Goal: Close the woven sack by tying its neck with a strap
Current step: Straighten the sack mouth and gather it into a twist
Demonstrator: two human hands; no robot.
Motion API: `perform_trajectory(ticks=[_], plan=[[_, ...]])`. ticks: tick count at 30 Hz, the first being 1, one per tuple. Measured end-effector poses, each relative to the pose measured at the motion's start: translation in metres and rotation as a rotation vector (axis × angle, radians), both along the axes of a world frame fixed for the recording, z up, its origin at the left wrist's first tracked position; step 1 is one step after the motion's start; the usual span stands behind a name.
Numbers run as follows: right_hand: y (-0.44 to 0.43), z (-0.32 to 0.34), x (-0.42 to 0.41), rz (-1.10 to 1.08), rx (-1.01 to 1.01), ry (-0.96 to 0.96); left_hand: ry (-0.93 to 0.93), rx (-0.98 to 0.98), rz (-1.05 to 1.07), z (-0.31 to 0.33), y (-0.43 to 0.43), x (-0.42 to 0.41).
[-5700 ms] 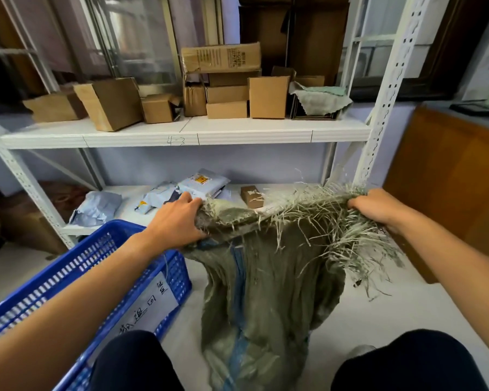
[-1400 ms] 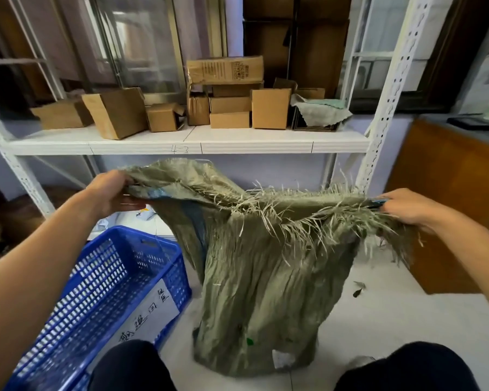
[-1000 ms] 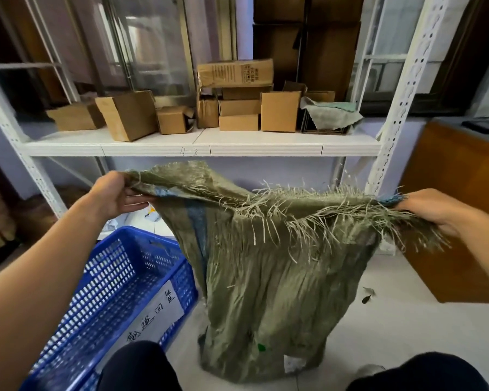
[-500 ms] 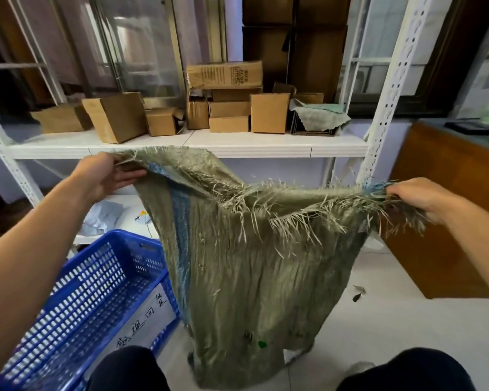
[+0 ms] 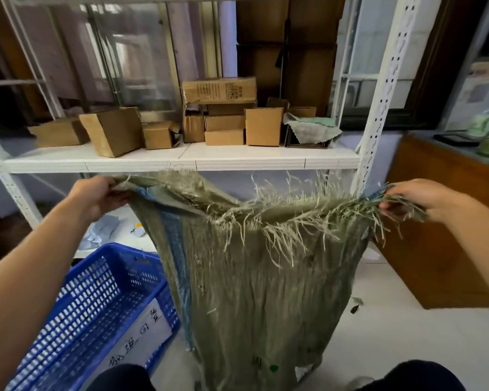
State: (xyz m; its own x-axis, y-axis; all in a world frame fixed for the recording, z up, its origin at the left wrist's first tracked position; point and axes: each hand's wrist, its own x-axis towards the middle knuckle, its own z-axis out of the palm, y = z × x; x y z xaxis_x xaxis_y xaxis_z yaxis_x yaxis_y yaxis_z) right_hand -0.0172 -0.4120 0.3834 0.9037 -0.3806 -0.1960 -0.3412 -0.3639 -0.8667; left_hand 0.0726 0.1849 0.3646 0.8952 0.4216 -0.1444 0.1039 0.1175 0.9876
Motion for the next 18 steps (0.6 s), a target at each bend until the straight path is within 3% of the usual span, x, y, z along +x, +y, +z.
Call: perform_trajectory(ticks=[7, 9, 14, 16, 18], plan=[[0.0, -0.034, -0.001, -0.12, -0.076, -0.03, 0.074, 0.056, -0.028, -0.021, -0.002, -0.005], [0.002, -0.035, -0.009, -0.064, -0.005, -0.045, 0.09, 0.095, -0.054, -0.02, 0.001, -0.009], [-0.008, -0.051, -0.03, 0.113, 0.466, -0.033, 0.106, -0.068, -0.143, -0.024, 0.024, -0.016], [-0.006, -0.056, -0.035, 0.136, 0.514, -0.07, 0.094, -0.089, -0.19, -0.025, 0.028, -0.019], [0.0, -0.058, -0.04, 0.167, 0.4, -0.071, 0.078, -0.096, -0.249, -0.025, 0.029, -0.022]])
